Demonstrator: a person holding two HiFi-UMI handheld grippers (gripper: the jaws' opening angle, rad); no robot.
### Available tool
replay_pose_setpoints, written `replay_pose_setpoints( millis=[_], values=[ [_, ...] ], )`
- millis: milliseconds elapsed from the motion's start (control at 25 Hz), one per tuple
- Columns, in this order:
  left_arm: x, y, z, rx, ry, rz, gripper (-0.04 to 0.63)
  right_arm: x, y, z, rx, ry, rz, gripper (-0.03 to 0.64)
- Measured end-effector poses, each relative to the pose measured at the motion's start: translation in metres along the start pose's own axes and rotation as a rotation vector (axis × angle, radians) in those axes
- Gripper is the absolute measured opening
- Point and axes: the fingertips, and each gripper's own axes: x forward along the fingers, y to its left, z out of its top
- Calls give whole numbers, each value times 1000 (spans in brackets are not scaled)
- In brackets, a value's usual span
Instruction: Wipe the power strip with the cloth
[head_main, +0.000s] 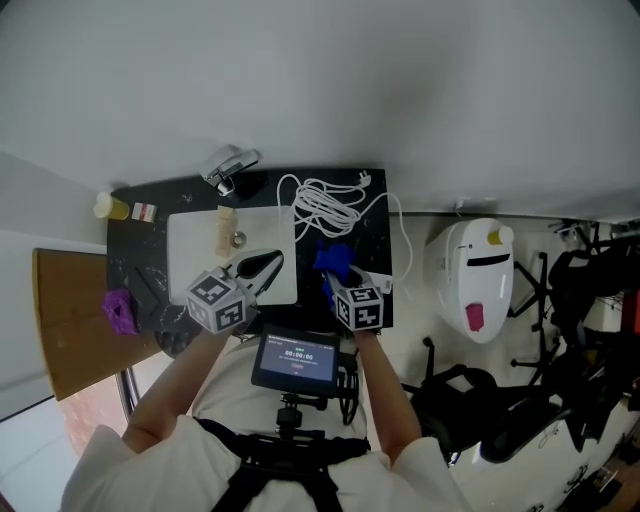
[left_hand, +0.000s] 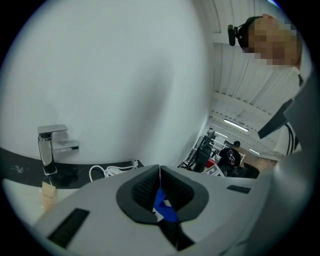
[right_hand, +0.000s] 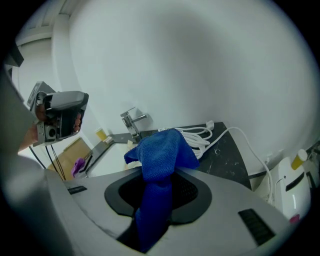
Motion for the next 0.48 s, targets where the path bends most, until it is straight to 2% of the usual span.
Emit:
replay_pose_setpoints(
  millis=[240,480],
  values=[
    [-4,-1,-6,-5,5,1,6,23,-11,-30,12,78,-24,101],
    [-6,-8,-9,-2,4,-7,6,32,-15,-49,34,111,-36,101]
  ],
)
